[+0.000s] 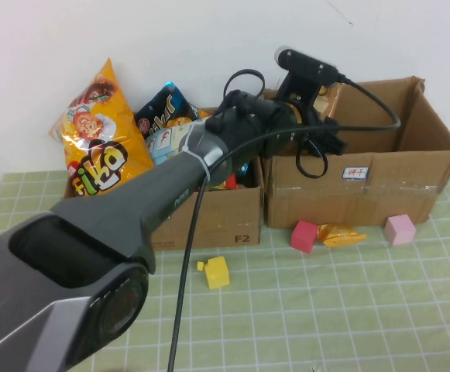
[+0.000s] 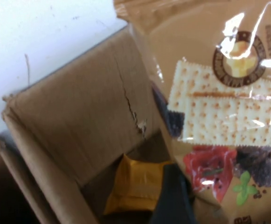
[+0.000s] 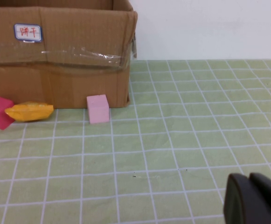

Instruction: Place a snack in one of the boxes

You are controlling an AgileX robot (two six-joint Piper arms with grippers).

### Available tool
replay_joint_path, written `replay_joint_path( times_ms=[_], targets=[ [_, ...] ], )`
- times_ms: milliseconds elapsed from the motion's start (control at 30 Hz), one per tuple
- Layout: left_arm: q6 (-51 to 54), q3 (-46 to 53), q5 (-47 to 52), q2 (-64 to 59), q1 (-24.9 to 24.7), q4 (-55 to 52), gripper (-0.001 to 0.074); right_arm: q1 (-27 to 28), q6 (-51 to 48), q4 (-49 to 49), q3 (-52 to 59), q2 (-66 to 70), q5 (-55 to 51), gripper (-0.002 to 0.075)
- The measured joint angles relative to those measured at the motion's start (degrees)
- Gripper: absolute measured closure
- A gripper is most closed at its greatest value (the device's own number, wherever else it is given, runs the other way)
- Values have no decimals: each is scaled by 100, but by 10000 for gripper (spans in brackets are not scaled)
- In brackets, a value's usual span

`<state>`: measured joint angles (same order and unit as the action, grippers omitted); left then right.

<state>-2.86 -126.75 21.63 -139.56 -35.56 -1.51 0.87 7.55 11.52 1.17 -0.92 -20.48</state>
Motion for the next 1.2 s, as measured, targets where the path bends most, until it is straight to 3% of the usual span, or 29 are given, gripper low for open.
replay_joint_path(
  times_ms=[100,200,267,433,533,700,900,1200],
  targets=[
    [0,-10,216,117,0,23,231,0,0,0,0,0,0,728],
    [10,-10,648,410,0,23,248,0,0,0,0,0,0,728],
    [139,-10,1104,685,0,-2,321,0,0,0,0,0,0,728],
    [813,-59,1850,1436,0,-150,640,0,0,0,0,0,0,728],
    [959,-60,2242,1778,0,-332,707,0,0,0,0,0,0,728],
    [1404,114,3092,2312,0,-440,731,0,0,0,0,0,0,728],
    [1708,1901,2631,3650,0,-274,735,0,0,0,0,0,0,728],
    [1730,5809,1125,6401,0,151,735,0,0,0,0,0,0,728]
  ],
)
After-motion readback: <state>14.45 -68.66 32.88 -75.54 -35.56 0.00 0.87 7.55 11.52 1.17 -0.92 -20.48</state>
